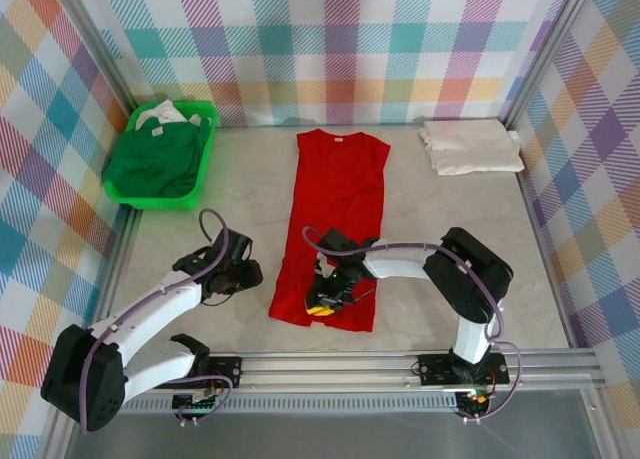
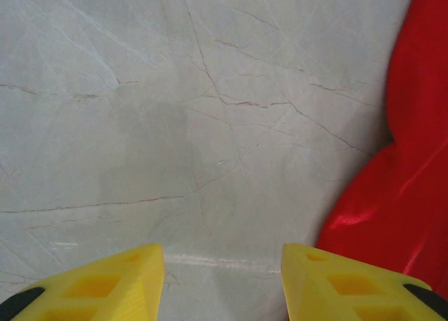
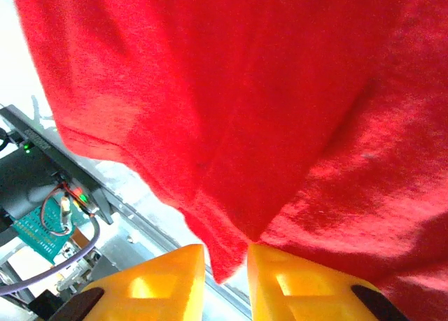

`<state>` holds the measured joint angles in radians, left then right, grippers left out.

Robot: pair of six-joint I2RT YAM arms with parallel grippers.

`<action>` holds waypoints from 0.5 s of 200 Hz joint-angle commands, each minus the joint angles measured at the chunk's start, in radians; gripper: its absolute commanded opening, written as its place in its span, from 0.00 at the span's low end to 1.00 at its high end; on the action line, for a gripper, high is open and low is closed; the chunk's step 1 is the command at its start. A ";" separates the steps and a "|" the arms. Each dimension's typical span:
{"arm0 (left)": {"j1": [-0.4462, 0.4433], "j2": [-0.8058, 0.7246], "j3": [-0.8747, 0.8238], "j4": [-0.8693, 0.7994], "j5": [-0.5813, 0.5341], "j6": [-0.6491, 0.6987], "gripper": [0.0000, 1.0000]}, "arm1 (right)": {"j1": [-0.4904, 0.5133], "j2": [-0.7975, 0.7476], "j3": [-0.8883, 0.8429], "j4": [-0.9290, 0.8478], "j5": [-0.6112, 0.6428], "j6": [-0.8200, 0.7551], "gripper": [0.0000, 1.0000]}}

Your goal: Fold and stack the t-shirts

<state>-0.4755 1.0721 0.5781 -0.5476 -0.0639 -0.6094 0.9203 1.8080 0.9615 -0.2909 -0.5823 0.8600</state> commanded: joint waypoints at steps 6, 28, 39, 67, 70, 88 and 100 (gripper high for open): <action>-0.008 0.009 -0.008 -0.004 -0.010 0.007 0.49 | 0.011 0.025 0.031 -0.004 -0.038 -0.003 0.22; -0.007 0.022 -0.009 0.002 -0.011 0.011 0.49 | 0.012 0.046 0.033 0.001 -0.056 0.009 0.25; -0.008 0.028 -0.009 0.003 -0.010 0.011 0.49 | 0.014 0.057 0.032 0.007 -0.066 0.012 0.27; -0.008 0.029 -0.015 0.004 -0.009 0.010 0.49 | 0.015 0.063 0.046 -0.022 -0.062 0.010 0.28; -0.008 0.029 -0.015 0.003 -0.009 0.011 0.49 | 0.015 0.063 0.044 -0.019 -0.064 0.009 0.28; -0.007 0.029 -0.022 0.011 -0.010 0.011 0.49 | 0.017 0.069 0.038 0.008 -0.073 0.011 0.20; -0.008 0.032 -0.021 0.012 -0.010 0.011 0.49 | 0.017 0.073 0.045 0.007 -0.076 0.010 0.15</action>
<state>-0.4755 1.0988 0.5743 -0.5430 -0.0650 -0.6090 0.9264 1.8576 0.9844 -0.2840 -0.6289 0.8654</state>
